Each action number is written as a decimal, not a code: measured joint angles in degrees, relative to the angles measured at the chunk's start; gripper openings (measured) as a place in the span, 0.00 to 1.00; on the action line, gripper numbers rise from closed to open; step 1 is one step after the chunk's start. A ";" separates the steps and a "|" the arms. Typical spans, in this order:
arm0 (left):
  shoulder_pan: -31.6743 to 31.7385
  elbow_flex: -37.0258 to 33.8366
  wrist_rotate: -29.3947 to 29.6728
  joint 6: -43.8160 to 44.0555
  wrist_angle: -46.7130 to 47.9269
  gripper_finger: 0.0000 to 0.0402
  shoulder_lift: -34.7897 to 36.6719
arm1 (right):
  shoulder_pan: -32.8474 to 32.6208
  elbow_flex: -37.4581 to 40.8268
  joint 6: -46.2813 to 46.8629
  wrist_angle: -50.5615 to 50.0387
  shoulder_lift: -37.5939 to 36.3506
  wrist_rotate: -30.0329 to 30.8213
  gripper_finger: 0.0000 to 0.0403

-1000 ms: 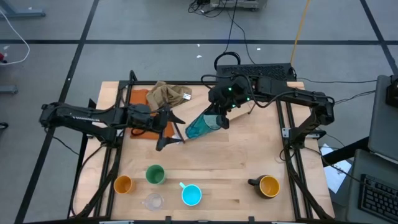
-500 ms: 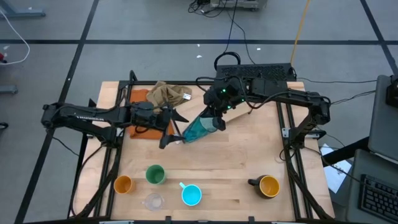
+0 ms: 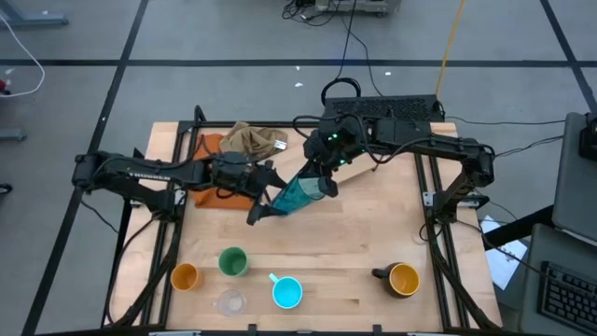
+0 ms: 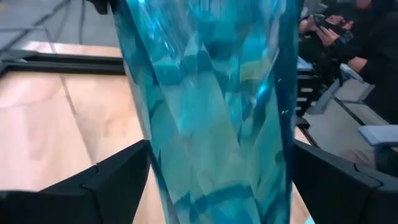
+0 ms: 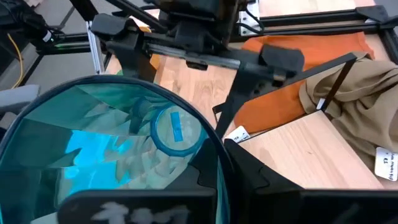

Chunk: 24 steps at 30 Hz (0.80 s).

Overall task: Stack small to large cups/mugs on shelf
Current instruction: Put the blue cup on the shelf

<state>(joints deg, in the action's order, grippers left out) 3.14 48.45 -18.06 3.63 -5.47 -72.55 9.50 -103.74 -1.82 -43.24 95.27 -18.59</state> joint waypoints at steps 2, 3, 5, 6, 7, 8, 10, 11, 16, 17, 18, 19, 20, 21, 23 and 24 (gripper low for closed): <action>0.00 1.01 -0.85 0.20 0.14 0.90 -1.42 | -0.02 0.00 -0.59 -0.11 0.33 -0.21 0.00; 0.00 1.38 -1.48 0.24 0.44 0.90 -1.83 | -0.02 0.00 -0.64 -0.13 0.42 -0.44 0.00; 0.00 2.11 -2.36 0.37 0.77 0.90 -2.80 | -0.02 0.00 -0.62 -0.45 0.54 -0.70 0.00; 0.00 2.54 -2.70 0.35 0.98 0.90 -3.16 | -0.02 0.00 -0.82 -0.65 0.54 -0.71 0.00; 0.00 2.89 -2.77 0.34 1.38 0.90 -3.26 | -0.02 0.00 -1.07 -0.67 0.54 -0.69 0.00; 0.00 3.32 -2.84 0.36 2.21 0.90 -3.23 | -0.02 0.00 -1.05 -0.45 0.54 -0.68 0.00; 0.00 3.71 -2.89 0.34 3.10 0.90 -3.13 | -0.02 0.00 -1.05 -0.20 0.54 -0.66 0.00; 0.02 3.73 -2.82 0.34 3.04 0.90 -3.15 | -0.02 0.00 -1.06 -0.26 0.52 -0.59 0.00; 0.22 3.73 -2.31 1.00 2.91 0.86 -3.15 | 0.00 0.00 -1.98 -0.16 0.50 -0.10 0.00; 0.22 3.73 -2.11 1.01 3.10 0.84 -3.15 | 0.00 0.00 -2.14 -0.10 0.50 -0.01 0.00; 0.22 3.73 -1.81 1.01 3.23 0.82 -3.15 | 0.00 0.00 -2.20 -0.04 0.50 0.05 0.00; 0.22 3.73 -1.67 1.01 3.25 0.82 -3.15 | 0.00 0.00 -2.30 0.07 0.50 0.07 0.00; 0.22 3.73 -1.62 1.08 3.21 0.82 -3.15 | -0.10 0.00 -2.32 0.19 0.50 0.11 0.00; 0.22 3.73 -1.62 1.17 3.17 0.82 -3.13 | -0.22 0.00 -2.30 0.35 0.50 0.23 0.00; 0.18 3.73 -1.50 1.26 3.00 0.82 -3.13 | -0.31 0.00 -2.27 0.36 0.50 0.31 0.00; 0.17 3.73 -1.41 1.29 2.98 0.82 -3.13 | -0.31 0.00 -2.30 0.29 0.50 0.28 0.00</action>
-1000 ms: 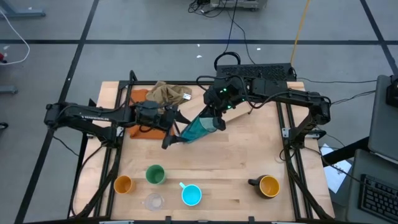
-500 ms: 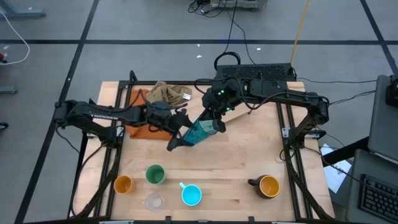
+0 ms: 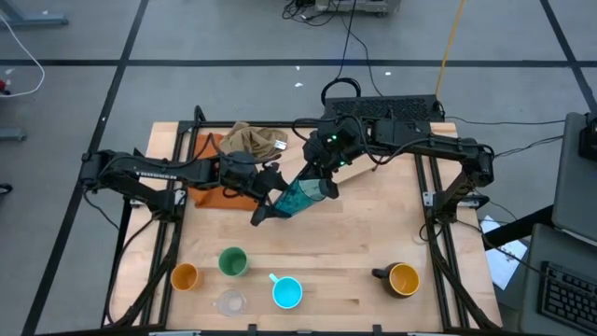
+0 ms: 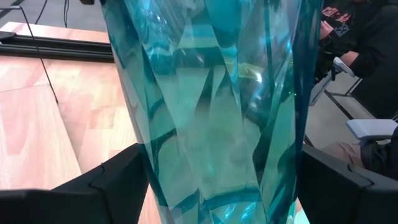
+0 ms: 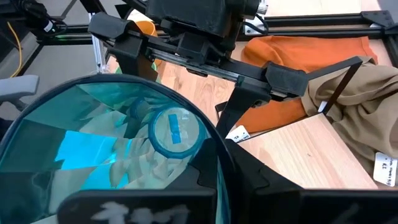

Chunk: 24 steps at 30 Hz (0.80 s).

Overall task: Stack small to large cups/mugs on shelf
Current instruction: Put the blue cup on the shelf

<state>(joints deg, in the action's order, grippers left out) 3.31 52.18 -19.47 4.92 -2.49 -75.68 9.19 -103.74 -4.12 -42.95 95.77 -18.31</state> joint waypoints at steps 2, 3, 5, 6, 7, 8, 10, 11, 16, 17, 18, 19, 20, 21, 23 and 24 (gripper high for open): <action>0.02 0.00 0.01 -0.03 0.01 0.82 0.00 | 0.02 0.00 -0.04 0.02 0.00 0.02 0.00; 0.01 0.00 0.04 -0.04 0.01 0.82 0.00 | 0.00 0.00 -0.05 0.06 0.00 0.02 0.00; 0.00 0.00 0.18 -0.10 0.08 0.82 0.00 | 0.00 0.00 -0.44 0.14 0.00 0.02 0.00; 0.00 0.00 0.22 -0.23 0.10 0.82 0.00 | 0.00 0.00 -0.70 0.18 0.00 0.04 0.01; 0.02 0.00 0.44 -0.35 0.10 0.82 0.00 | 0.00 0.00 -0.88 0.22 0.00 0.12 0.01; 0.02 0.00 0.51 -0.36 0.08 0.82 0.00 | 0.02 0.00 -0.92 0.24 0.00 0.20 0.02; 0.04 0.00 0.51 -0.36 0.08 0.82 0.00 | 0.02 0.00 -0.94 0.32 0.00 0.28 0.02; 0.04 0.00 0.55 -0.38 0.08 0.82 0.00 | 0.02 0.00 -0.97 0.34 0.00 0.28 0.02; 0.04 0.00 1.00 -0.83 0.12 0.82 0.00 | 0.02 0.00 -1.18 0.44 0.00 0.33 0.02; 0.04 0.00 1.10 -0.89 0.12 0.82 0.00 | 0.02 0.00 -1.20 0.49 -0.02 0.33 0.02; 0.04 0.00 1.15 -0.97 0.03 0.82 0.00 | 0.02 0.00 -1.22 0.48 -0.32 0.39 0.02; 0.07 0.03 1.21 -1.00 -0.25 0.82 0.00 | 0.02 0.00 -1.23 0.52 -0.46 0.57 0.02; 0.15 0.11 1.29 -1.00 -0.51 0.82 0.00 | 0.02 0.00 -1.20 0.73 -0.56 0.70 0.03; 0.23 0.17 1.29 -0.91 -0.64 0.82 0.02 | 0.02 0.00 -1.18 0.92 -0.88 0.74 0.03; 0.58 0.21 0.93 -0.87 -1.39 0.82 0.02 | 0.02 0.04 -1.07 1.22 -1.44 1.36 0.04; 0.73 0.25 0.58 -0.75 -1.63 0.82 0.03 | 0.02 0.04 -0.99 1.58 -1.53 1.49 0.05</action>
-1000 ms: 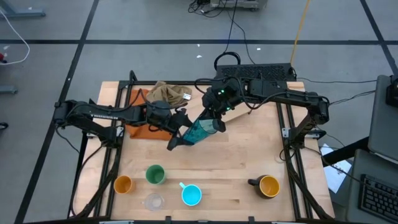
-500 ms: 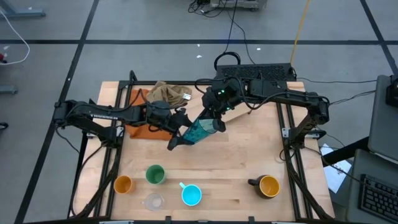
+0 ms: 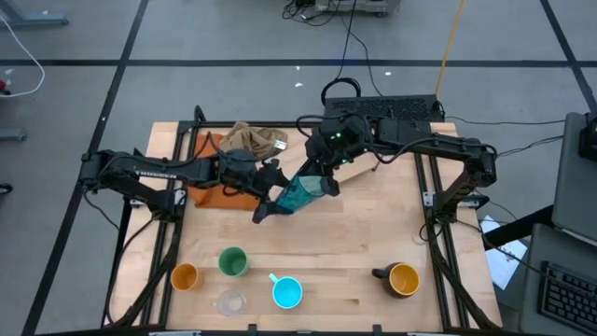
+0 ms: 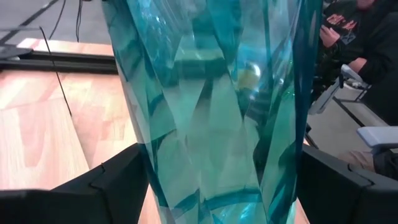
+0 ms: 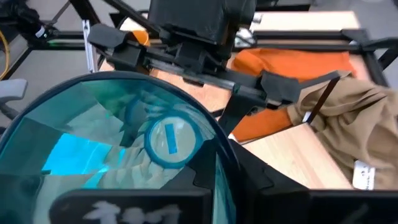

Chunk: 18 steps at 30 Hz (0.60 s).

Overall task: Stack small to large cups/mugs on shelf
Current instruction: Put the blue cup on the shelf

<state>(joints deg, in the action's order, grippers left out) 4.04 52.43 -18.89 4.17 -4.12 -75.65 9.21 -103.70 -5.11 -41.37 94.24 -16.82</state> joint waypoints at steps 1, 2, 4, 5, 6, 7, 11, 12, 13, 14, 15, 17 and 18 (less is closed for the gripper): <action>0.21 0.03 -0.20 0.04 -0.22 0.82 0.01 | 0.00 0.00 0.02 0.43 -0.08 0.00 0.06; 0.31 0.03 -0.47 0.13 -0.37 0.82 0.01 | 0.00 0.00 0.00 0.53 -0.17 0.04 0.07; 0.49 0.03 -1.25 0.41 -0.87 0.82 -0.03 | -0.03 0.00 -0.14 1.17 -0.18 0.02 0.10; 0.47 0.03 -1.57 0.78 -0.92 0.82 -0.05 | -0.20 0.00 -0.17 1.27 -0.20 -0.01 0.11; 0.47 0.02 -2.03 0.87 -0.92 0.82 -0.05 | -0.29 -0.05 -0.17 1.32 -0.24 -0.03 0.13; 0.45 0.01 -2.06 0.83 -0.90 0.82 -0.05 | -0.38 -0.07 -0.17 1.53 -0.25 -0.05 0.14; 0.42 -0.03 -2.13 0.83 -0.59 0.82 -0.10 | -0.70 -0.07 -0.15 2.04 -0.26 0.03 0.18; 0.42 -0.03 -2.10 0.70 -0.59 0.82 -0.10 | -0.72 -0.07 -0.15 2.11 -0.26 0.23 0.19; 0.45 -0.03 -2.13 0.63 -0.59 0.82 -0.10 | -0.72 -0.07 -0.15 2.08 -0.29 0.29 0.20; 0.45 -0.03 -2.12 0.53 -0.58 0.82 -0.10 | -0.70 -0.07 -0.15 2.06 -0.31 0.29 0.20; 0.45 -0.03 -2.08 0.47 -0.50 0.82 -0.10 | -0.70 -0.07 -0.17 1.96 -0.31 0.32 0.21; 0.43 -0.08 -2.06 0.11 -0.28 0.82 -0.10 | -0.70 -0.07 -0.54 1.86 -0.31 0.40 0.21; 0.45 -0.08 -2.06 0.04 -0.19 0.82 -0.10 | -0.70 -0.07 -0.56 1.79 -0.52 0.44 0.21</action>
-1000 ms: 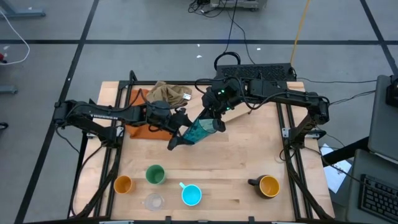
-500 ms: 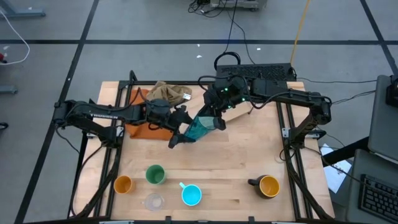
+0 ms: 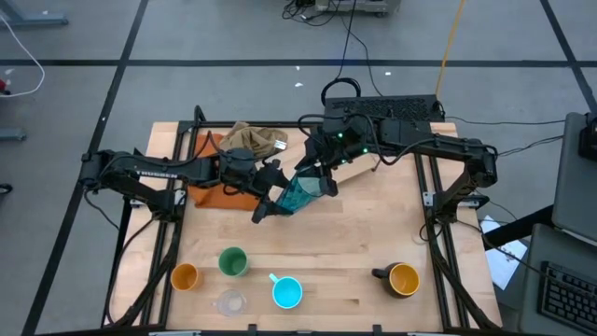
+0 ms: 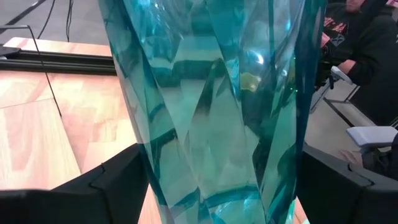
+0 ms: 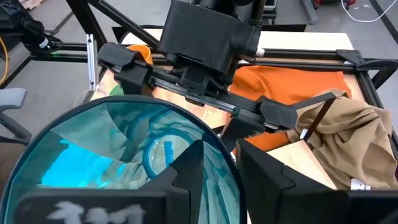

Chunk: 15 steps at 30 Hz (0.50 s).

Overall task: Stack small to large cups/mugs on shelf
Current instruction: Put the blue cup on the shelf

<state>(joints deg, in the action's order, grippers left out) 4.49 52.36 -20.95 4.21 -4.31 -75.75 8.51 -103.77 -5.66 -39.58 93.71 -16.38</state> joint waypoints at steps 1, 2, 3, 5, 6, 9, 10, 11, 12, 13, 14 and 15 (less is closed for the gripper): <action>0.00 0.00 -0.04 -0.02 0.10 0.82 0.00 | 0.00 0.00 -0.26 -0.07 -0.27 0.16 0.21; 0.00 0.00 -0.02 -0.02 0.12 0.82 0.00 | 0.00 0.00 -0.90 0.18 -0.48 0.77 0.21; 0.00 0.00 0.02 0.02 0.12 0.82 0.00 | 0.00 0.00 -1.58 0.40 -1.05 1.76 0.21; 0.04 0.00 0.33 0.01 0.10 0.82 0.02 | -0.02 0.00 -3.22 0.62 -2.22 4.33 0.21; 0.05 0.00 0.64 0.05 0.05 0.82 0.02 | -0.02 0.00 -3.72 1.14 -2.95 5.05 0.21; 0.27 -0.05 0.62 0.00 -0.07 0.82 0.02 | 0.00 -0.04 -4.11 3.32 -4.96 7.91 0.21; 0.37 -0.07 0.56 0.00 -0.05 0.82 0.00 | 0.04 -0.07 -4.39 3.41 -5.56 8.50 0.21; 0.37 -0.07 0.40 0.00 -0.03 0.82 -0.02 | 0.07 -0.07 -4.69 3.59 -6.21 9.40 0.21; 0.37 -0.07 0.37 0.00 -0.09 0.82 -0.02 | 0.09 -0.07 -5.28 4.26 -7.08 10.87 0.21; 0.39 -0.07 0.49 0.00 -0.17 0.82 0.00 | 0.04 -0.07 -6.06 4.46 -7.78 12.32 0.21; 0.39 -0.07 0.87 0.00 -0.17 0.82 0.00 | 0.00 -0.07 -6.77 4.55 -8.55 13.64 0.21; 0.39 -0.07 1.07 -0.05 -0.15 0.82 0.00 | -0.07 -0.07 -7.09 4.89 -9.45 14.77 0.21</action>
<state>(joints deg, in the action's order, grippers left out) 4.89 52.28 -19.89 4.16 -4.46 -75.75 8.45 -103.83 -12.75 -34.70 84.26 -1.60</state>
